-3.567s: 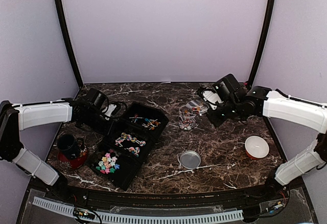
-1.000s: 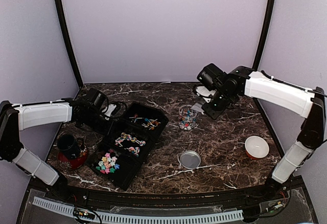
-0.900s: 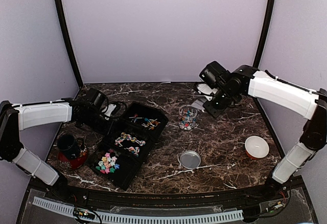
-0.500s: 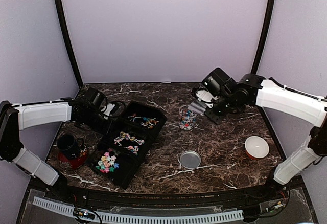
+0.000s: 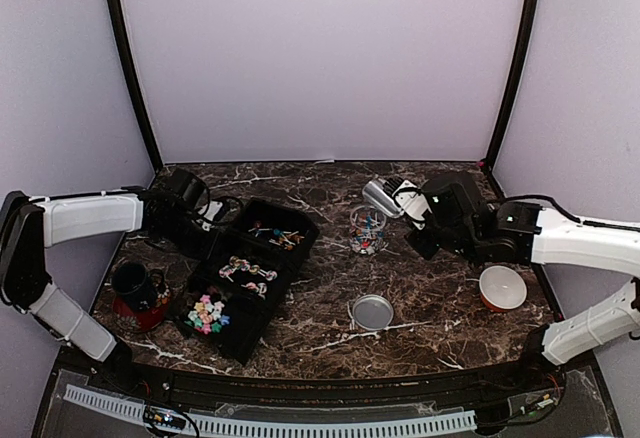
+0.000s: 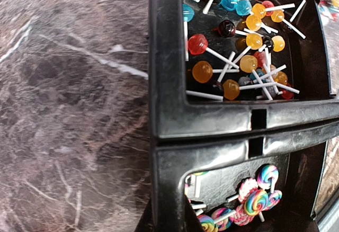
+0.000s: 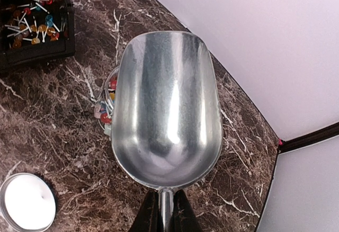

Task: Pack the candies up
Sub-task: Put down the plate at the corner of the board.

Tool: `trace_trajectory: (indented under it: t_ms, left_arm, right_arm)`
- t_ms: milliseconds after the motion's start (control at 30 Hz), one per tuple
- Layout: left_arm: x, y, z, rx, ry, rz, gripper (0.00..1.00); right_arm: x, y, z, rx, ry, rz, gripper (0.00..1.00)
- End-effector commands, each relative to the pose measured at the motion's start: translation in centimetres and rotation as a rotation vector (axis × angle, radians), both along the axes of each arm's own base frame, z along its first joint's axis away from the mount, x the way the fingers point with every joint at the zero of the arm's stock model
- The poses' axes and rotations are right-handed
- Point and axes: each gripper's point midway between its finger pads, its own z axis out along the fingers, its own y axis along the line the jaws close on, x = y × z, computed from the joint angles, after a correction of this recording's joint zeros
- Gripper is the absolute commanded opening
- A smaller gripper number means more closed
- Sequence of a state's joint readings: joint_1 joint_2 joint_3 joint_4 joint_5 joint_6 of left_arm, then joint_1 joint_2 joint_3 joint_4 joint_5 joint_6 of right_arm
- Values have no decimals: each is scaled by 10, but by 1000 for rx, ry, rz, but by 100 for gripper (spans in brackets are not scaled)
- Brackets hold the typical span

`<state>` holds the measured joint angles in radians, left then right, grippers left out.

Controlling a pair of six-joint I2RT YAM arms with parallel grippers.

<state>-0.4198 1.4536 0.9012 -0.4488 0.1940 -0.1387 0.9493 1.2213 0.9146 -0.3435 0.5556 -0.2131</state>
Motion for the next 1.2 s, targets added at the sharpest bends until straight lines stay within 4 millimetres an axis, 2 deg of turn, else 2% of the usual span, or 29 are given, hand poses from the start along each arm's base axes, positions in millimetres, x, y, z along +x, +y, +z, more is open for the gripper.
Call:
trace_trajectory:
  t_ms: [0, 233, 300, 367, 433, 567, 667, 767, 933, 1167]
  left_arm:
    - [35, -5, 34, -12, -79, 26, 0]
    - [83, -11, 47, 26, -90, -6, 0]
    - [100, -14, 47, 30, -91, -29, 0]
    - [118, -13, 38, 26, -69, -37, 0]
    - [136, -8, 35, 28, -51, -30, 0]
    - [174, 5, 40, 31, -69, -17, 0]
    - [193, 19, 44, 63, -81, -25, 0]
    - [205, 38, 42, 84, -84, -15, 0]
    - [209, 66, 35, 52, -62, 27, 0]
    - [215, 111, 17, 188, -56, 96, 0]
  right_arm:
    - [12, 6, 34, 165, -123, -62, 0]
    - [6, -5, 33, 219, -125, -94, 0]
    - [4, -11, 34, 233, -135, -103, 0]
    - [2, -14, 37, 251, -140, -107, 0]
    - [-1, -17, 39, 272, -140, -109, 0]
    - [-5, -19, 41, 299, -130, -106, 0]
    - [-5, -18, 41, 315, -128, -109, 0]
    - [-3, -14, 36, 314, -114, -113, 0]
    - [0, -12, 26, 296, -99, -122, 0]
    - [1, -12, 16, 276, -86, -131, 0]
